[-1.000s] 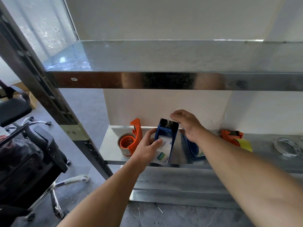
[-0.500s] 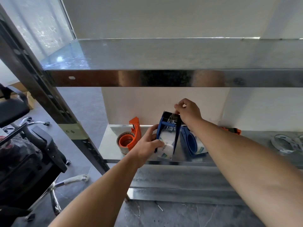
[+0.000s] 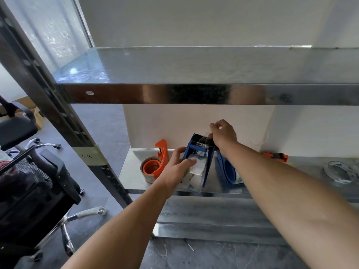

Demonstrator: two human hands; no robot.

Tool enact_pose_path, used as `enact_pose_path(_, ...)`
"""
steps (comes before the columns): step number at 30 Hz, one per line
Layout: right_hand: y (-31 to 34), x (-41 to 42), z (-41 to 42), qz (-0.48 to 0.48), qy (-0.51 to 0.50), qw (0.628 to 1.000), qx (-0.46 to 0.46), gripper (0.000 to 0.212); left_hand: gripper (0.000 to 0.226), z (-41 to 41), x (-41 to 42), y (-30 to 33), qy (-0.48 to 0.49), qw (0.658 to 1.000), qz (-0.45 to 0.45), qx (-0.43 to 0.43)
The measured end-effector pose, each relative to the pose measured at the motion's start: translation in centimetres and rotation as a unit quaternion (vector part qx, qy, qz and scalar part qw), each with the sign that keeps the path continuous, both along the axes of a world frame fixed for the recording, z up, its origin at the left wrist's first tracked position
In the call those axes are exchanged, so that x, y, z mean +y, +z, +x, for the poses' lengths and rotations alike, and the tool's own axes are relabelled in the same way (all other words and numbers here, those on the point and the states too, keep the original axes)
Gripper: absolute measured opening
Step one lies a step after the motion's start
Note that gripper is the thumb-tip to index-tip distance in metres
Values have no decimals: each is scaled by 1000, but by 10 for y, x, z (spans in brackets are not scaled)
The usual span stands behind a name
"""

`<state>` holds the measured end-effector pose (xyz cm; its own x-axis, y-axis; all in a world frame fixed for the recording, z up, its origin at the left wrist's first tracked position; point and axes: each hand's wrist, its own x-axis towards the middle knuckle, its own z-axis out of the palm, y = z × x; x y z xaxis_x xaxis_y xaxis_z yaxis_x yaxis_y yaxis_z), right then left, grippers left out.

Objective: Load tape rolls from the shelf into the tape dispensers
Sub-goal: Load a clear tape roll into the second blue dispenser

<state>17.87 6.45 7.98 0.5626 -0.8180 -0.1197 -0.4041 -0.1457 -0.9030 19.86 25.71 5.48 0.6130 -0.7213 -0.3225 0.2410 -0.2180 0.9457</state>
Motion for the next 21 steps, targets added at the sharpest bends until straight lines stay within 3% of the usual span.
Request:
enact_pose_path(5, -1, -3, -4, 180, 20, 983, 3, 56, 43, 1, 3, -9, 16, 1000, 12, 5)
enact_pose_path(8, -7, 1, -15, 275, 64, 958, -52, 54, 43, -1, 4, -13, 38, 999, 12, 21)
enact_pose_path(11, -17, 7, -21, 228, 126, 963, -66, 34, 44, -4, 2, -16, 51, 998, 15, 21)
enact_pose_path(15, -18, 9, -26, 204, 133, 962, -119, 22, 44, -6, -2, -18, 60, 998, 24, 4)
enact_pose_path(21, -12, 13, -27, 130, 155, 976, -78, 5, 44, -10, -8, -14, 49, 998, 33, -21)
